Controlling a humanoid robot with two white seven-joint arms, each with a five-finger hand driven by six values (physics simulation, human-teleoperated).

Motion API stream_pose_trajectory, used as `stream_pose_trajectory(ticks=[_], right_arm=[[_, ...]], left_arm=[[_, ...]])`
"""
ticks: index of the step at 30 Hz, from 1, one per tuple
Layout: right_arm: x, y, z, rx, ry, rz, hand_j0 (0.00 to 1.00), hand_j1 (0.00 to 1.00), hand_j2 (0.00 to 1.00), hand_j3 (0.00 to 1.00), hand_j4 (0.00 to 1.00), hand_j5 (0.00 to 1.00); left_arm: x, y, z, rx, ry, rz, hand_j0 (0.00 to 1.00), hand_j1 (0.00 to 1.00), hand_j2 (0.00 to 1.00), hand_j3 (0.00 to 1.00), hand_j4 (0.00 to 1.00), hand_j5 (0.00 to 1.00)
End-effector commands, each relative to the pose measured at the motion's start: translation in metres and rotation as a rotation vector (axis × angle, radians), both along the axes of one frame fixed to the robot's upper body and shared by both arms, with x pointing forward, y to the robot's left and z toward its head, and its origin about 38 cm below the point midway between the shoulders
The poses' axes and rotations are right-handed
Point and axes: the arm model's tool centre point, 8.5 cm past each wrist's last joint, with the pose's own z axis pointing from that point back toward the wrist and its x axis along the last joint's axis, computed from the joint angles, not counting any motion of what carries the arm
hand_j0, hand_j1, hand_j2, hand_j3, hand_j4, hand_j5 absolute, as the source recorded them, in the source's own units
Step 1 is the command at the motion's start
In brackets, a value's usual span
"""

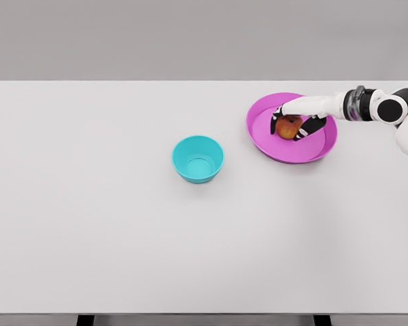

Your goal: Put the apple from the pink plate into the blue bowl with your right arm

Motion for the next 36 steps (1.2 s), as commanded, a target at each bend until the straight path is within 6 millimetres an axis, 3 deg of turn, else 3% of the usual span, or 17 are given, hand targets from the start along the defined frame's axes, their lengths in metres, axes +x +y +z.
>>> stream_pose_trajectory(ticks=[1, 13, 18, 29, 36], right_arm=[[0.001, 0.001, 0.003, 0.009, -0.006, -0.001, 0.47, 0.47, 0.47, 0.47, 0.47, 0.47], [0.003, 0.004, 0.016, 0.012, -0.035, 0.017, 0.46, 0.46, 0.46, 0.46, 0.46, 0.46], [0.002, 0.016, 0.027, 0.019, -0.062, 0.057, 0.46, 0.46, 0.46, 0.46, 0.46, 0.46], [-0.013, 0.066, 0.055, 0.047, -0.145, 0.231, 0.46, 0.46, 0.46, 0.46, 0.46, 0.46], [-0.027, 0.099, 0.061, 0.065, -0.169, 0.335, 0.46, 0.46, 0.46, 0.46, 0.46, 0.46]], left_arm=[[0.000, 0.000, 0.000, 0.000, 0.000, -0.001, 1.00, 1.00, 1.00, 1.00, 1.00, 1.00], [0.000, 0.000, 0.000, 0.000, 0.001, -0.001, 1.00, 1.00, 1.00, 1.00, 1.00, 1.00], [0.000, 0.000, 0.000, -0.001, 0.000, 0.001, 1.00, 1.00, 1.00, 1.00, 1.00, 1.00], [0.001, 0.000, 0.000, -0.001, -0.002, 0.001, 1.00, 1.00, 1.00, 1.00, 1.00, 1.00], [0.000, 0.000, 0.000, 0.000, 0.000, 0.001, 1.00, 1.00, 1.00, 1.00, 1.00, 1.00]])
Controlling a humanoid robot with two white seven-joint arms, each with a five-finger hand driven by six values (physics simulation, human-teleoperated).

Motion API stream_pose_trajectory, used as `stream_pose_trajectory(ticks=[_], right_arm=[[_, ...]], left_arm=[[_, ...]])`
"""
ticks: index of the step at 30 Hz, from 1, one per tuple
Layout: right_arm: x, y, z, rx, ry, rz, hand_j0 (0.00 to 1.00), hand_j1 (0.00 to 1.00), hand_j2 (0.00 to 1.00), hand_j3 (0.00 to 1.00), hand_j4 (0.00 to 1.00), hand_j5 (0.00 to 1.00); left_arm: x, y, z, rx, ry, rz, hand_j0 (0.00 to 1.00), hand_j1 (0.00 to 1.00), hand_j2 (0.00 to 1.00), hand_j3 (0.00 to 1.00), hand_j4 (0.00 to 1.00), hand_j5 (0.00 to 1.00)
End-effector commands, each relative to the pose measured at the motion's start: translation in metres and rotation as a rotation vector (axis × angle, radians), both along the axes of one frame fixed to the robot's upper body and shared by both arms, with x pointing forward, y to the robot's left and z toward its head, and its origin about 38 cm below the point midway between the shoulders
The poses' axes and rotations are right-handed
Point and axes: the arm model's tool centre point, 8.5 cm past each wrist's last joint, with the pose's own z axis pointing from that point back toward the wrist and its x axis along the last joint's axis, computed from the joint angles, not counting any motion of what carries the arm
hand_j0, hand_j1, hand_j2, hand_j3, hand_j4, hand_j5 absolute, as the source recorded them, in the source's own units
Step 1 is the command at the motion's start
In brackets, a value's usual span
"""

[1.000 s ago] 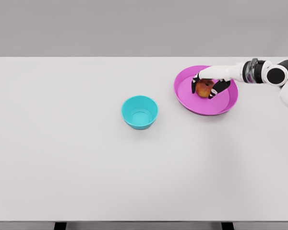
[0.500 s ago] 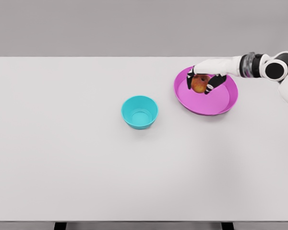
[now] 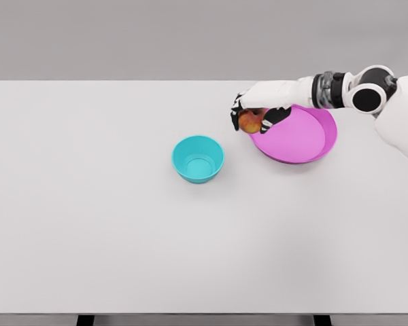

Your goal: Put the apple from the pink plate into the blue bowl with your right arm

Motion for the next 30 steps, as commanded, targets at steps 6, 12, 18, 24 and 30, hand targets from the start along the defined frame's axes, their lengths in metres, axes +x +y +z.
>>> stream_pose_trajectory(ticks=[6, 12, 18, 24, 30], right_arm=[[-0.021, 0.037, 0.014, 0.018, -0.040, 0.130, 0.45, 0.45, 0.45, 0.45, 0.45, 0.45], [-0.038, 0.057, 0.018, 0.018, -0.061, 0.214, 0.45, 0.45, 0.45, 0.45, 0.45, 0.45], [-0.049, 0.071, 0.017, 0.011, -0.063, 0.268, 0.45, 0.45, 0.45, 0.45, 0.45, 0.45], [-0.051, 0.084, 0.009, 0.002, -0.050, 0.289, 0.45, 0.45, 0.45, 0.45, 0.45, 0.45], [-0.049, 0.093, 0.009, 0.003, -0.051, 0.296, 0.45, 0.45, 0.45, 0.45, 0.45, 0.45]], left_arm=[[0.000, 0.000, 0.000, 0.000, 0.000, 0.001, 1.00, 1.00, 1.00, 1.00, 1.00, 1.00], [0.000, 0.000, 0.000, 0.000, 0.002, -0.001, 1.00, 1.00, 1.00, 1.00, 1.00, 1.00], [0.000, 0.000, 0.000, 0.000, 0.001, 0.001, 1.00, 1.00, 1.00, 1.00, 1.00, 1.00], [0.000, 0.000, 0.000, 0.000, 0.000, -0.001, 1.00, 1.00, 1.00, 1.00, 1.00, 1.00], [0.000, 0.000, 0.000, 0.000, 0.000, -0.001, 1.00, 1.00, 1.00, 1.00, 1.00, 1.00]])
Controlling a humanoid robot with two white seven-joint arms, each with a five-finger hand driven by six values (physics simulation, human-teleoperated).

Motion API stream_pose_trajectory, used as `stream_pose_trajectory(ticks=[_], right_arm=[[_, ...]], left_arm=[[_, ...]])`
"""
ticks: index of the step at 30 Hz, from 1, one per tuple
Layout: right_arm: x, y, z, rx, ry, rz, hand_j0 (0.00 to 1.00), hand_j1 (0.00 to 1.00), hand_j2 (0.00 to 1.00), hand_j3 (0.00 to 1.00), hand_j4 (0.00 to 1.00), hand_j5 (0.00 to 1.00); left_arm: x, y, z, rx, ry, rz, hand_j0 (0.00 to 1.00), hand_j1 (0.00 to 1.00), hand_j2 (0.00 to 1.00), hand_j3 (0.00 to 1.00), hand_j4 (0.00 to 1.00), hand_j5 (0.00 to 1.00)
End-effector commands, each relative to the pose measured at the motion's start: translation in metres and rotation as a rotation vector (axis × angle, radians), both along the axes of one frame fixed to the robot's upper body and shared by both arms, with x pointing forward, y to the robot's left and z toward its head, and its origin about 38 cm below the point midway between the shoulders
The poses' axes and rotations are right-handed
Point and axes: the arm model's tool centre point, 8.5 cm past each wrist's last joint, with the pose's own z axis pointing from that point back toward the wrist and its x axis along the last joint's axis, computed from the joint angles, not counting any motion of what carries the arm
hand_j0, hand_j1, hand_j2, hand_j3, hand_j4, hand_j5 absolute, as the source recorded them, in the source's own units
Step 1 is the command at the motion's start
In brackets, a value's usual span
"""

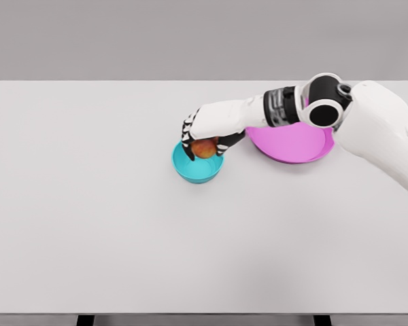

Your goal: Put the apple from the pink plate into the blue bowl with your right arm

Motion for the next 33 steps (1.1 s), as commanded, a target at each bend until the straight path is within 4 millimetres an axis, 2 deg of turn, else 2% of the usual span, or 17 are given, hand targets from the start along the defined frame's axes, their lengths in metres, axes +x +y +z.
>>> stream_pose_trajectory(ticks=[1, 9, 12, 13, 14, 23, 25, 26, 28, 29, 30, 33], right_arm=[[-0.001, 0.004, 0.000, 0.007, 0.005, 0.004, 0.45, 0.45, 0.45, 0.45, 0.45, 0.45], [-0.003, 0.016, -0.002, -0.005, 0.007, 0.028, 0.45, 0.45, 0.45, 0.45, 0.45, 0.45], [-0.001, 0.014, -0.003, -0.007, 0.008, 0.020, 0.50, 0.50, 0.50, 0.50, 0.50, 0.50], [0.000, 0.014, -0.003, -0.008, 0.009, 0.019, 0.83, 0.83, 0.83, 0.83, 0.83, 0.83], [0.001, 0.014, -0.003, -0.008, 0.011, 0.016, 1.00, 1.00, 1.00, 1.00, 1.00, 1.00], [-0.001, 0.016, -0.001, -0.004, 0.006, 0.024, 1.00, 1.00, 1.00, 1.00, 1.00, 1.00], [0.002, 0.012, 0.009, 0.005, -0.013, 0.017, 1.00, 1.00, 1.00, 1.00, 1.00, 1.00], [0.003, 0.009, 0.023, 0.034, -0.037, 0.010, 1.00, 1.00, 1.00, 1.00, 1.00, 1.00], [0.006, -0.016, 0.050, 0.085, -0.091, -0.028, 1.00, 1.00, 1.00, 1.00, 1.00, 1.00], [0.011, -0.039, 0.063, 0.110, -0.116, -0.077, 1.00, 1.00, 1.00, 1.00, 1.00, 1.00], [0.012, -0.055, 0.064, 0.120, -0.118, -0.112, 1.00, 1.00, 1.00, 1.00, 1.00, 1.00], [0.017, -0.134, 0.072, 0.180, -0.135, -0.290, 1.00, 1.00, 1.00, 1.00, 1.00, 1.00]], left_arm=[[0.000, 0.000, 0.000, 0.000, 0.000, 0.001, 1.00, 1.00, 1.00, 1.00, 1.00, 1.00], [0.000, 0.000, 0.000, 0.000, 0.000, 0.000, 1.00, 1.00, 1.00, 1.00, 1.00, 1.00], [0.000, 0.000, 0.000, 0.000, 0.001, 0.000, 1.00, 1.00, 1.00, 1.00, 1.00, 1.00], [0.000, 0.000, 0.000, 0.000, 0.000, 0.001, 1.00, 1.00, 1.00, 1.00, 1.00, 1.00], [0.000, 0.000, 0.000, 0.000, 0.000, 0.001, 1.00, 1.00, 1.00, 1.00, 1.00, 1.00], [0.000, 0.000, 0.000, 0.000, 0.000, 0.001, 1.00, 1.00, 1.00, 1.00, 1.00, 1.00], [0.001, 0.000, 0.000, -0.001, -0.002, 0.001, 1.00, 1.00, 1.00, 1.00, 1.00, 1.00], [0.000, 0.000, 0.000, 0.000, 0.001, 0.000, 1.00, 1.00, 1.00, 1.00, 1.00, 1.00], [0.000, 0.000, 0.000, 0.000, 0.000, 0.001, 1.00, 1.00, 1.00, 1.00, 1.00, 1.00], [0.001, 0.000, 0.000, -0.002, -0.002, 0.001, 1.00, 1.00, 1.00, 1.00, 1.00, 1.00], [0.001, 0.000, 0.000, -0.001, -0.002, 0.001, 1.00, 1.00, 1.00, 1.00, 1.00, 1.00], [0.000, 0.000, 0.000, 0.000, 0.000, 0.000, 1.00, 1.00, 1.00, 1.00, 1.00, 1.00]])
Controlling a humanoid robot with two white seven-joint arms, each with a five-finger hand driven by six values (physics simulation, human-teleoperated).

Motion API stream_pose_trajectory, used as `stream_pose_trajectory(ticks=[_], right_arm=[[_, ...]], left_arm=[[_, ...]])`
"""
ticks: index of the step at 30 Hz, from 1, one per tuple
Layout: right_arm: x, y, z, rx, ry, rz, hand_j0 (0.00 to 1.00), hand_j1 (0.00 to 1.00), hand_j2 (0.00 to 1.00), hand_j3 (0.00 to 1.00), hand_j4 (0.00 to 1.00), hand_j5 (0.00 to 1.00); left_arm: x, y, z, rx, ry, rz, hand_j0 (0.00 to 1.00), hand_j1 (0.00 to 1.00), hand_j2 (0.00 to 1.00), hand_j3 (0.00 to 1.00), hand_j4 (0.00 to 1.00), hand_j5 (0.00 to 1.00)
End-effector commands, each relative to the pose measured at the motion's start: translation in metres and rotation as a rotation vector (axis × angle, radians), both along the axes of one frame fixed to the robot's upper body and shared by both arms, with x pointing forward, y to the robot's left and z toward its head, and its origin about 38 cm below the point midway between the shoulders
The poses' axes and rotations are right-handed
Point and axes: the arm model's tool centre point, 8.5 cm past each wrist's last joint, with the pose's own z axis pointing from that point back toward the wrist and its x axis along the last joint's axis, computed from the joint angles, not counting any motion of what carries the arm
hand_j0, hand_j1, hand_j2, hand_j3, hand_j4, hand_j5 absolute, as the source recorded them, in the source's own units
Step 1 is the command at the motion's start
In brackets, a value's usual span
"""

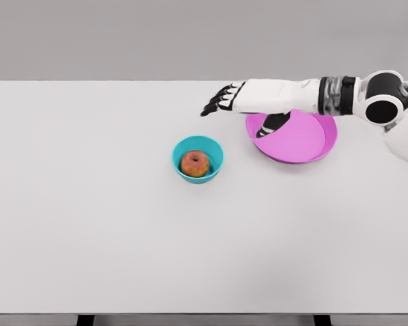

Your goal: Put the apple from the pink plate into the blue bowl with your right arm

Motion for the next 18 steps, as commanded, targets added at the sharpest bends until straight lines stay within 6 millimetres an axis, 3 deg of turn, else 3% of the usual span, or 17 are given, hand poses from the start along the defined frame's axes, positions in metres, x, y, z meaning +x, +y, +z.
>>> stream_pose_trajectory(ticks=[1, 4, 11, 14, 18], right_arm=[[0.009, -0.057, 0.053, 0.074, -0.104, -0.131, 1.00, 1.00, 1.00, 1.00, 1.00, 1.00], [-0.004, -0.119, 0.067, 0.295, -0.164, -0.288, 1.00, 1.00, 1.00, 1.00, 1.00, 1.00], [-0.012, -0.127, 0.039, 0.270, -0.112, -0.312, 1.00, 1.00, 1.00, 1.00, 1.00, 1.00], [-0.023, -0.139, 0.007, 0.270, -0.049, -0.351, 1.00, 1.00, 1.00, 1.00, 1.00, 1.00], [-0.025, -0.146, 0.007, 0.258, -0.050, -0.364, 1.00, 1.00, 1.00, 1.00, 1.00, 1.00]], left_arm=[[0.000, 0.000, 0.000, -0.002, 0.001, 0.001, 1.00, 1.00, 1.00, 1.00, 1.00, 1.00], [0.001, 0.000, 0.000, -0.001, -0.002, 0.000, 1.00, 1.00, 1.00, 1.00, 1.00, 1.00], [0.000, 0.000, 0.000, 0.000, -0.001, 0.000, 1.00, 1.00, 1.00, 1.00, 1.00, 1.00], [0.003, 0.000, 0.000, -0.001, -0.007, -0.002, 1.00, 1.00, 1.00, 1.00, 1.00, 1.00], [0.001, 0.000, 0.000, -0.001, -0.002, -0.002, 1.00, 1.00, 1.00, 1.00, 1.00, 1.00]])
